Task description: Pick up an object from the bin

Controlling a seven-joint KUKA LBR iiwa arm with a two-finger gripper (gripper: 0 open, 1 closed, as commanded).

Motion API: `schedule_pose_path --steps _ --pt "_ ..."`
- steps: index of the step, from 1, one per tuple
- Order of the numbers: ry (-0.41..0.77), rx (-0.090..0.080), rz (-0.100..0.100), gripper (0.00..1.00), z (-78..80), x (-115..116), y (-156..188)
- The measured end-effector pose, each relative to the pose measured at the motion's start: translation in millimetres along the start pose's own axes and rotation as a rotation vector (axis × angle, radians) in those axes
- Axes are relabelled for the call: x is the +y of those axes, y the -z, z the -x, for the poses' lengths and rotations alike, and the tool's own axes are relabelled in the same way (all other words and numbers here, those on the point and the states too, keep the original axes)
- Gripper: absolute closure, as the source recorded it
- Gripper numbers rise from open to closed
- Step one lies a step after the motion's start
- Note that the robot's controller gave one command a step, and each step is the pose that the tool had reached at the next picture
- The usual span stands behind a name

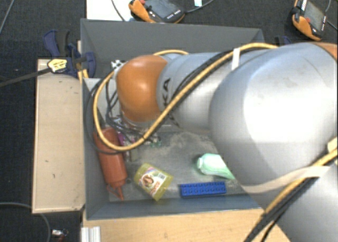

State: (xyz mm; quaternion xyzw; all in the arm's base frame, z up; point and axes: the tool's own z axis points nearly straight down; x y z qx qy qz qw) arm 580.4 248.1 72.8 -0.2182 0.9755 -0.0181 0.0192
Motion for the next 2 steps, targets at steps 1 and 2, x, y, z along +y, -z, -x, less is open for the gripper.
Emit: schedule_pose_path --steps 1,2 --pt "-0.063 0.002 0.001 1.0 -2.7 -18.2 -2.4" --pt "-0.008 0.0 0.0 1.0 -5.4 6.4 2.2"
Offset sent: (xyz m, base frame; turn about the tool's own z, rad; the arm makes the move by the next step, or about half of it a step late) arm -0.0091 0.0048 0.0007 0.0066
